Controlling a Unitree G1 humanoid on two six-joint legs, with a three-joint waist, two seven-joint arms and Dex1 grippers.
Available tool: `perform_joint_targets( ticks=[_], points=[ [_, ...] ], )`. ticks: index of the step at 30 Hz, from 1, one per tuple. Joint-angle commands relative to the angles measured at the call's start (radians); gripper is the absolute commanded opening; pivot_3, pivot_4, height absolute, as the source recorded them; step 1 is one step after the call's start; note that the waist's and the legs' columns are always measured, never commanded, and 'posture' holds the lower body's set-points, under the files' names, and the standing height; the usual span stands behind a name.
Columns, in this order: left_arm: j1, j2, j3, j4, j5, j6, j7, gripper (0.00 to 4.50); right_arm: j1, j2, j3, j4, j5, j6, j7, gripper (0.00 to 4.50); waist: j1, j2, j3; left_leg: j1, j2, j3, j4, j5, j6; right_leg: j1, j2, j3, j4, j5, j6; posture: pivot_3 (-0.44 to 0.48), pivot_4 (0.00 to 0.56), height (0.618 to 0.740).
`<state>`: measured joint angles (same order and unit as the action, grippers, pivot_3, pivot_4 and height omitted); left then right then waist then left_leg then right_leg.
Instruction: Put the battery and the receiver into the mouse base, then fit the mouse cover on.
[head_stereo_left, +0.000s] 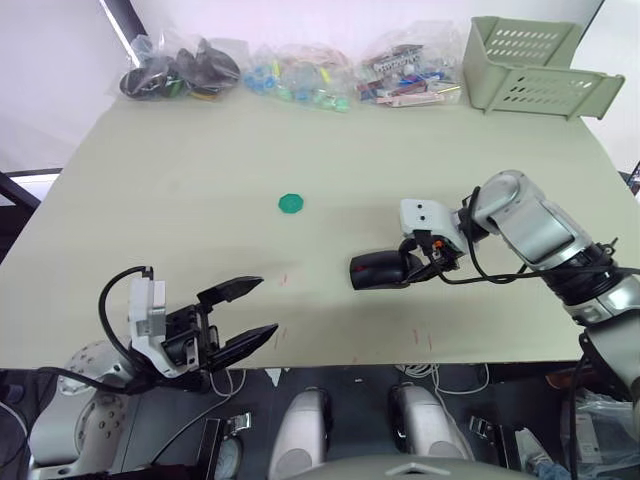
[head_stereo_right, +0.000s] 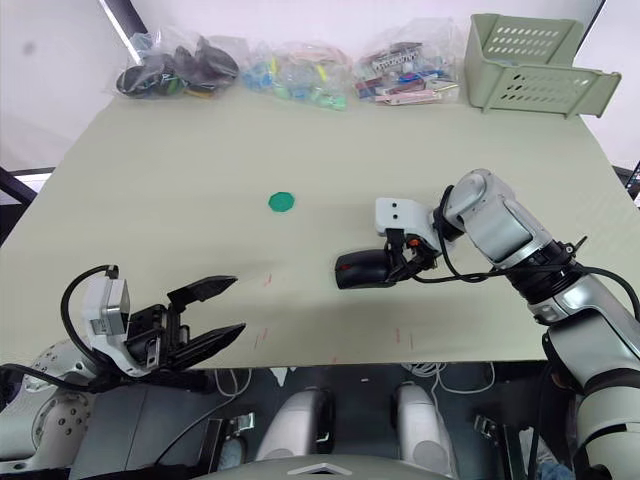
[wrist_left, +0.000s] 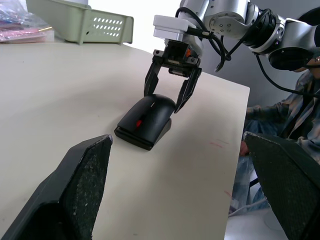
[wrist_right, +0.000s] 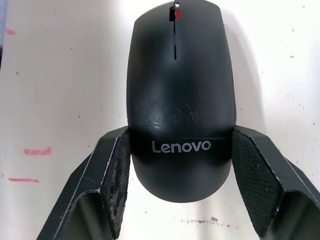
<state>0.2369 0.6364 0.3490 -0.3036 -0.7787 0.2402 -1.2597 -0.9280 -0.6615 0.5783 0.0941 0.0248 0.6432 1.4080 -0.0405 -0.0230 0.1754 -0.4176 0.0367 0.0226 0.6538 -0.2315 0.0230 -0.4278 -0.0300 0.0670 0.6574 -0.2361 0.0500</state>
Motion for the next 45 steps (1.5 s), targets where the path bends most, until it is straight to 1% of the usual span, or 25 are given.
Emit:
perform_joint_targets(
  ticks=[1,12,24,31,32,33,34,35,45],
  points=[
    [-0.008,0.006,0.008,-0.018,-0.012,-0.006,-0.002,4.5,-0.006,-0.005,-0.017,-0.018,-0.01,0.005,-0.002,2.78,0.0,0.0,0.0,0.0,0.0,0.0,0.0,0.0,0.0,0.0,0.0,0.0,0.0,0.0,0.0,0.0,0.15,0.74],
    [0.003,0.007,0.007,-0.027,-0.012,-0.003,-0.003,4.5,-0.017,0.024,-0.008,-0.008,0.001,0.061,0.015,2.78,0.0,0.0,0.0,0.0,0.0,0.0,0.0,0.0,0.0,0.0,0.0,0.0,0.0,0.0,0.0,0.0,0.15,0.74],
    [0.02,-0.004,0.003,-0.037,-0.007,-0.013,0.004,4.5,-0.036,0.055,0.009,0.046,-0.034,0.047,0.023,2.78,-0.002,0.0,0.0,0.001,0.0,0.0,0.0,0.0,0.0,0.0,0.001,0.0,0.001,0.0,0.0,0.0,0.15,0.74],
    [0.025,-0.014,-0.004,-0.04,-0.003,-0.018,0.006,4.5,-0.035,0.053,0.007,0.04,-0.037,0.042,0.044,2.78,-0.002,0.0,0.0,0.002,0.0,0.0,0.0,0.0,0.0,0.0,0.001,0.0,0.002,0.0,0.0,0.0,0.15,0.74],
    [0.025,-0.015,-0.004,-0.039,-0.002,-0.019,0.006,4.5,-0.036,0.053,0.005,0.039,-0.036,0.042,0.044,3.49,-0.002,0.0,0.0,0.002,0.0,0.0,0.0,0.0,0.0,0.0,0.001,0.0,0.002,0.0,0.0,0.0,0.15,0.74],
    [0.025,-0.015,-0.004,-0.039,-0.002,-0.019,0.006,4.5,-0.036,0.055,0.003,0.039,-0.036,0.041,0.044,3.87,-0.003,-0.001,0.0,0.002,0.0,0.0,0.0,0.0,0.0,0.0,0.001,0.0,0.002,0.0,0.0,0.0,0.15,0.74],
    [0.025,-0.016,-0.005,-0.039,-0.001,-0.02,0.006,4.5,-0.036,0.055,0.0,0.038,-0.038,0.038,0.041,4.38,-0.003,-0.001,0.0,0.002,0.0,0.0,0.0,0.0,0.0,0.0,0.001,0.0,0.002,0.0,0.0,0.0,0.15,0.74],
    [0.025,-0.016,-0.005,-0.038,0.0,-0.021,0.006,4.5,-0.036,0.056,-0.003,0.037,-0.042,0.033,0.037,4.45,-0.003,-0.001,-0.001,0.002,0.001,0.0,0.0,0.0,0.0,0.0,0.001,0.0,0.002,0.0,0.0,0.0,0.15,0.74],
    [0.018,-0.023,-0.013,-0.033,0.008,-0.027,0.008,4.5,-0.04,0.044,-0.034,-0.006,-0.039,0.023,0.026,4.45,-0.002,-0.001,0.0,0.001,0.001,0.0,0.001,0.0,-0.001,0.0,0.002,0.0,0.002,0.001,-0.001,0.0,0.15,0.74]
  ],
)
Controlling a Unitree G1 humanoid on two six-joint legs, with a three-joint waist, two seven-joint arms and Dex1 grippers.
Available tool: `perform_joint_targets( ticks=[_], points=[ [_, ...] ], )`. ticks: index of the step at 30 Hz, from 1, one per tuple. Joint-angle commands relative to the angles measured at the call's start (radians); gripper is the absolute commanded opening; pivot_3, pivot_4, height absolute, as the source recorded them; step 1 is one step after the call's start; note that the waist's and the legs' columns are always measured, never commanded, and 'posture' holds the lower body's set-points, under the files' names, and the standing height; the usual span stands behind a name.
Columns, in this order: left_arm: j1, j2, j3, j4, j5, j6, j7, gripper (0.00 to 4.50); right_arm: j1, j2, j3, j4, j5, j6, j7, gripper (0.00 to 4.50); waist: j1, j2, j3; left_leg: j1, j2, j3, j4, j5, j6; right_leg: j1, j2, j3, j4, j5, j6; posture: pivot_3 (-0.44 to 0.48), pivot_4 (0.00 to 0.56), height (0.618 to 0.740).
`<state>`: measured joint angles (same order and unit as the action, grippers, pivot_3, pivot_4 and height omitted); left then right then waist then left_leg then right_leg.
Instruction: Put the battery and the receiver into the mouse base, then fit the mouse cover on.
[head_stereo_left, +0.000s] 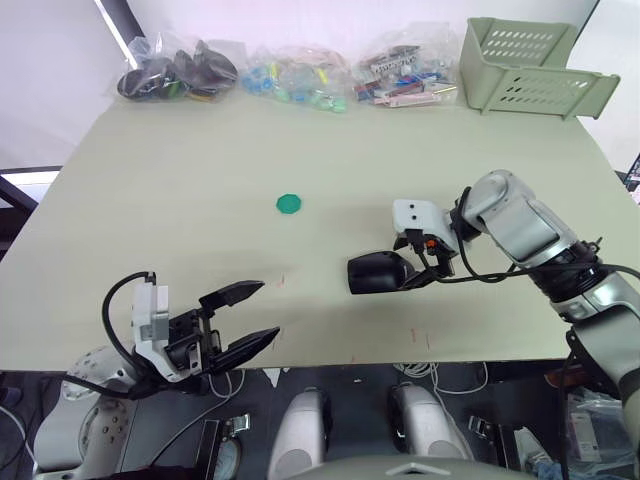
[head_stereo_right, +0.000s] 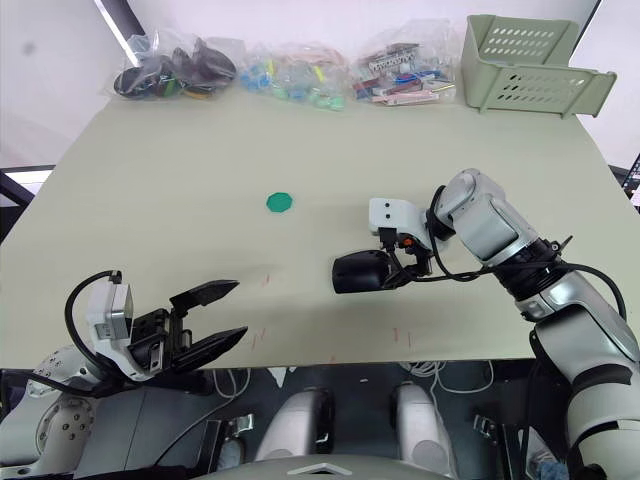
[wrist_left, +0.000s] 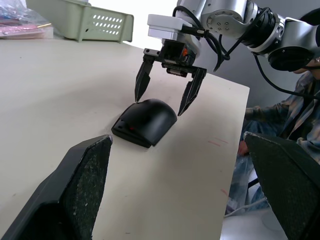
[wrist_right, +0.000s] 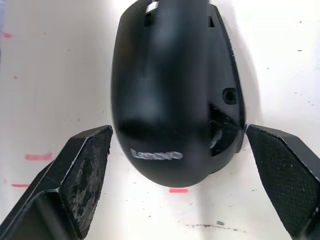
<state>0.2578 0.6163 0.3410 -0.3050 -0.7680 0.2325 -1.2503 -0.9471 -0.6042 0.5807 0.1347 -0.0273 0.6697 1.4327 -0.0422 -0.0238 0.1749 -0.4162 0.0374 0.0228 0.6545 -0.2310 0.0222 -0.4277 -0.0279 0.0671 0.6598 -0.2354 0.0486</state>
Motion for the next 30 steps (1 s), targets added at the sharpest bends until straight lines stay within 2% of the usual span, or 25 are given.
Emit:
perform_joint_targets(
  ticks=[1,7,11,15,18,22,30],
  points=[
    [-0.004,-0.004,-0.006,-0.03,-0.002,-0.021,-0.002,4.5,-0.021,-0.015,-0.042,-0.053,0.017,-0.002,0.001,4.45,0.0,0.0,0.0,0.0,0.0,0.0,0.0,0.0,0.0,0.0,0.0,0.0,0.0,0.0,0.0,0.0,0.15,0.74],
    [-0.01,-0.006,-0.01,-0.023,0.002,-0.027,-0.002,4.5,0.017,-0.031,-0.111,-0.099,0.064,-0.074,-0.013,4.45,0.0,0.0,0.0,0.0,0.0,0.0,0.0,0.0,0.0,0.0,0.0,0.0,0.0,0.0,0.0,0.0,0.15,0.74],
    [-0.006,-0.01,-0.009,-0.02,0.005,-0.036,-0.001,4.5,0.17,-0.067,-0.267,-0.221,0.167,-0.146,-0.05,4.45,0.008,-0.001,0.0,0.0,0.0,-0.001,0.0,0.0,0.0,0.001,0.0,-0.001,0.0,0.0,0.0,0.0,0.15,0.74],
    [-0.001,-0.01,-0.007,-0.019,0.005,-0.042,-0.001,4.5,0.294,-0.091,-0.335,-0.299,0.178,-0.233,-0.12,4.45,0.005,-0.001,0.0,-0.001,-0.001,0.0,0.0,0.0,0.0,0.0,-0.001,-0.001,-0.001,0.0,0.001,0.0,0.15,0.74],
    [-0.005,-0.008,-0.007,-0.01,0.007,-0.044,-0.005,4.5,0.439,-0.09,-0.392,-0.399,0.19,-0.263,-0.208,4.45,0.004,-0.001,0.0,0.0,-0.001,0.0,0.0,0.0,0.0,0.001,0.0,-0.001,0.0,0.0,0.001,0.0,0.15,0.74],
    [-0.015,-0.001,-0.011,0.001,0.007,-0.043,-0.016,4.5,0.549,-0.098,-0.397,-0.415,0.126,-0.391,-0.295,4.45,0.004,-0.001,-0.001,0.0,-0.001,0.0,0.0,0.0,0.0,0.001,0.001,-0.001,0.0,0.0,0.0,0.0,0.15,0.74],
    [-0.053,0.025,-0.014,0.05,0.013,-0.049,-0.075,4.5,0.575,-0.073,-0.36,-0.352,0.081,-0.509,-0.373,4.45,0.002,-0.001,-0.001,0.001,0.0,0.0,0.002,0.0,0.0,0.001,0.005,0.001,0.001,-0.001,-0.002,0.0,0.15,0.74]
  ],
)
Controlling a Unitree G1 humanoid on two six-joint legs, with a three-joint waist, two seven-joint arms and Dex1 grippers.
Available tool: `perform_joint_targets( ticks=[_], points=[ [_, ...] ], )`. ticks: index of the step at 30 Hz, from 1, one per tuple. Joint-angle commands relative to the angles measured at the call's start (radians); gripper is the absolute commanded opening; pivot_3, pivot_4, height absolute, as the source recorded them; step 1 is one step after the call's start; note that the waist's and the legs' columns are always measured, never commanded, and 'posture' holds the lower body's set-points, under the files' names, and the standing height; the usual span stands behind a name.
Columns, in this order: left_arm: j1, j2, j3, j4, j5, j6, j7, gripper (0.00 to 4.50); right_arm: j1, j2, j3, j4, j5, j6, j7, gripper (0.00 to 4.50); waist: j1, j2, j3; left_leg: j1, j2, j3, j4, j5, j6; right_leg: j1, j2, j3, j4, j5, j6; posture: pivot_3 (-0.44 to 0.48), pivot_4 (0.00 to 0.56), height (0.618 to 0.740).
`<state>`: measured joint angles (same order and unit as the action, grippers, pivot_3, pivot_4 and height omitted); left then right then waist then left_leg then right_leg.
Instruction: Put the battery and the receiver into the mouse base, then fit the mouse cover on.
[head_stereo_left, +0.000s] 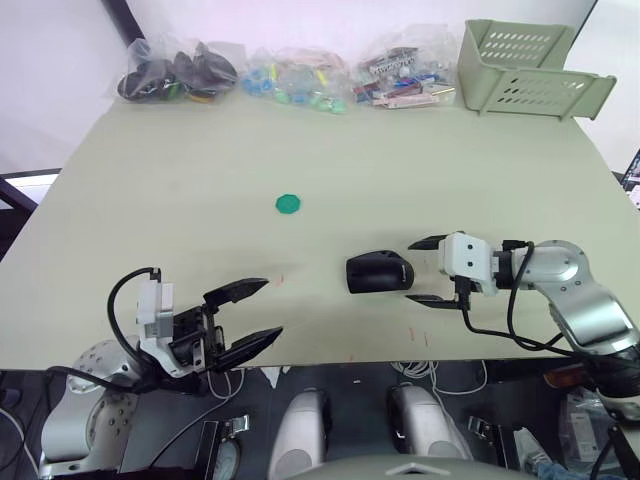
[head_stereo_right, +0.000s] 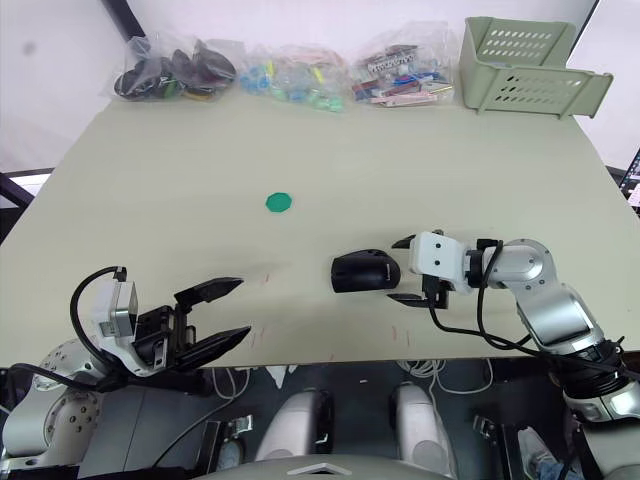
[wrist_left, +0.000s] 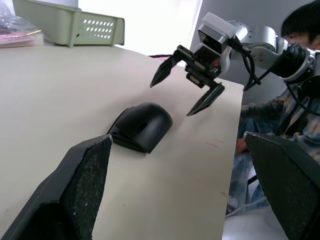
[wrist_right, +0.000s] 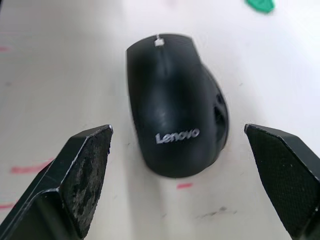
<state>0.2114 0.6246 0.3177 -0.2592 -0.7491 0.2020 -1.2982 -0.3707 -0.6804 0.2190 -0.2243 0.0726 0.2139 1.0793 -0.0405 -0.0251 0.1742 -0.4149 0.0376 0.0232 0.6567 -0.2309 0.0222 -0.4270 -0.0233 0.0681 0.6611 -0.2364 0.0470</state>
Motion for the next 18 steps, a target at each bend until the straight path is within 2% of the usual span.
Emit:
perform_joint_targets(
  ticks=[1,18],
  points=[
    [-0.009,0.018,0.011,0.008,-0.006,-0.018,-0.032,4.5,-0.007,0.007,0.006,0.014,-0.021,-0.06,-0.023,4.45,0.0,0.0,0.0,0.0,0.0,0.0,0.0,0.0,0.0,0.0,0.0,0.0,0.0,0.0,0.0,0.0,0.15,0.74],
    [0.081,0.015,0.069,0.045,-0.007,-0.07,-0.087,4.5,-0.088,0.028,0.074,0.145,-0.085,-0.214,-0.008,4.45,0.002,0.0,0.0,0.0,0.001,0.0,0.0,0.0,0.0,0.0,0.0,0.0,0.0,0.001,-0.002,0.0,0.15,0.74]
  ],
)
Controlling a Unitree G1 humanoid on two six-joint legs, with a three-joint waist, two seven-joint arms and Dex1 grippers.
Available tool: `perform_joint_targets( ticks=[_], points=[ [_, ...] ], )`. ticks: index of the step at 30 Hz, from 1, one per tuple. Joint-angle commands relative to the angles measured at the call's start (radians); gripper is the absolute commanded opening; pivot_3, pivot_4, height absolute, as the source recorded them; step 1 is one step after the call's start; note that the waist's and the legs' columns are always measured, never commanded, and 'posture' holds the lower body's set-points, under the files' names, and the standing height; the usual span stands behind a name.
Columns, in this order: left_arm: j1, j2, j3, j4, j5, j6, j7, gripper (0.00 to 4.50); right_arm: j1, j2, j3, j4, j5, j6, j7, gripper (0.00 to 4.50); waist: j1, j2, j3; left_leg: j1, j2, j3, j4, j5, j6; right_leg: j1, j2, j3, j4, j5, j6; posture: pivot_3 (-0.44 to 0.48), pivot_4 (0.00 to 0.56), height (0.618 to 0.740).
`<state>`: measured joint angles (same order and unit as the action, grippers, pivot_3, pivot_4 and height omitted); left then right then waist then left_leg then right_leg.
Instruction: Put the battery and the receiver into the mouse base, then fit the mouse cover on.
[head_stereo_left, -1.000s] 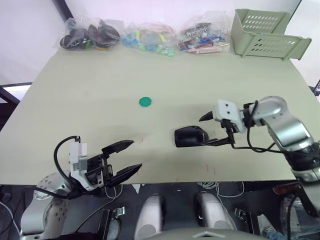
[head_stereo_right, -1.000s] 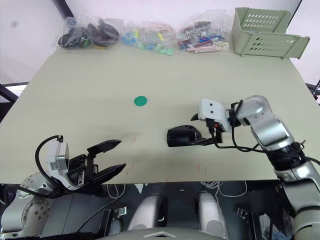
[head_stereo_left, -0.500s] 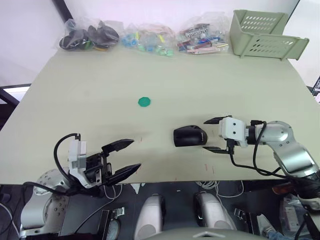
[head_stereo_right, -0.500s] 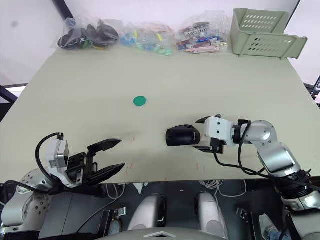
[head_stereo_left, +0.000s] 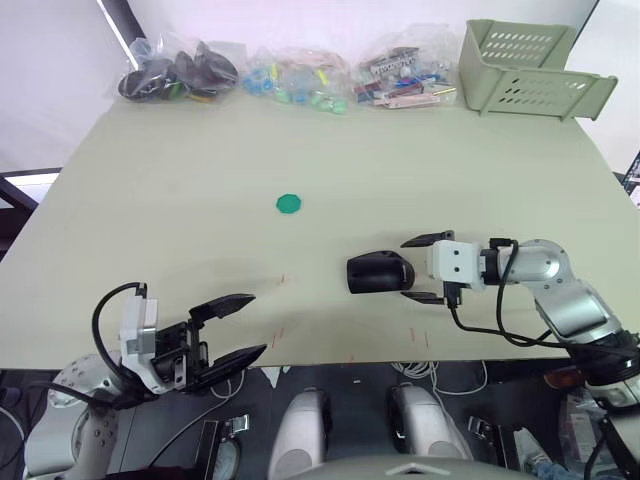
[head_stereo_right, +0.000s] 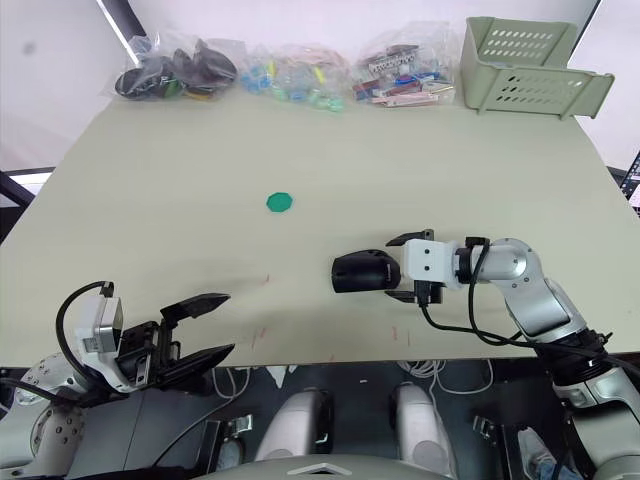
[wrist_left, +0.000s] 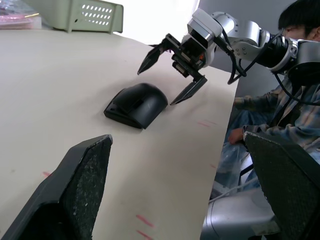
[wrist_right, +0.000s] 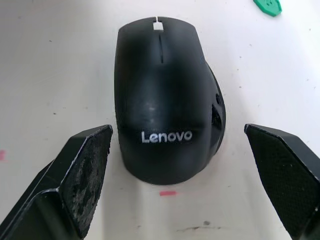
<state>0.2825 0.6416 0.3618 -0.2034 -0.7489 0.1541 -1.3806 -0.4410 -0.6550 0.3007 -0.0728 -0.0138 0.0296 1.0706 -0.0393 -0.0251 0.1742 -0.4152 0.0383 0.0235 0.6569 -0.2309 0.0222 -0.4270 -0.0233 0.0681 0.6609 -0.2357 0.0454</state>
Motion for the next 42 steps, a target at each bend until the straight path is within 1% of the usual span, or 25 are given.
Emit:
perform_joint_targets(
  ticks=[1,18,30,31,32,42],
  points=[
    [0.013,-0.003,0.025,-0.011,-0.007,-0.025,-0.004,4.5,-0.021,0.001,-0.002,0.001,-0.006,-0.043,0.002,4.45,0.001,0.0,0.0,0.0,0.0,0.0,0.0,0.0,0.0,0.0,0.0,0.0,0.0,0.0,0.0,0.0,0.15,0.74],
    [0.009,-0.003,0.014,0.023,-0.003,-0.053,-0.021,4.5,-0.035,0.012,0.015,0.036,-0.021,-0.072,0.024,4.45,0.001,0.0,0.0,0.0,0.0,0.0,0.0,0.0,0.0,0.0,0.0,0.0,0.0,0.0,0.0,0.0,0.15,0.74],
    [0.032,-0.016,0.015,0.001,-0.002,-0.057,-0.009,4.5,-0.05,0.015,0.017,0.055,-0.02,-0.067,0.048,4.45,0.0,0.0,0.0,0.0,0.0,0.0,0.0,0.0,0.0,0.0,0.0,0.0,0.0,0.0,0.0,0.0,0.15,0.74],
    [0.033,-0.016,0.015,0.0,-0.002,-0.057,-0.008,4.5,-0.052,0.016,0.018,0.058,-0.02,-0.068,0.047,4.21,0.0,0.0,0.0,0.0,0.0,0.0,0.0,0.0,0.0,0.0,0.0,0.0,0.0,0.0,0.0,0.0,0.15,0.74],
    [0.033,-0.017,0.016,-0.001,-0.003,-0.057,-0.007,4.5,-0.055,0.016,0.019,0.062,-0.02,-0.07,0.047,3.85,0.0,0.0,0.0,0.0,0.0,0.0,0.0,0.0,0.0,0.0,0.0,0.0,0.0,0.0,0.0,0.0,0.15,0.74],
    [0.041,-0.022,0.016,-0.005,-0.002,-0.064,0.001,4.5,-0.069,0.021,0.027,0.079,-0.022,-0.077,0.048,3.85,0.0,0.0,0.0,0.0,0.0,0.0,0.0,0.0,0.0,0.0,0.0,0.0,0.001,0.0,0.0,0.0,0.15,0.74]
  ],
)
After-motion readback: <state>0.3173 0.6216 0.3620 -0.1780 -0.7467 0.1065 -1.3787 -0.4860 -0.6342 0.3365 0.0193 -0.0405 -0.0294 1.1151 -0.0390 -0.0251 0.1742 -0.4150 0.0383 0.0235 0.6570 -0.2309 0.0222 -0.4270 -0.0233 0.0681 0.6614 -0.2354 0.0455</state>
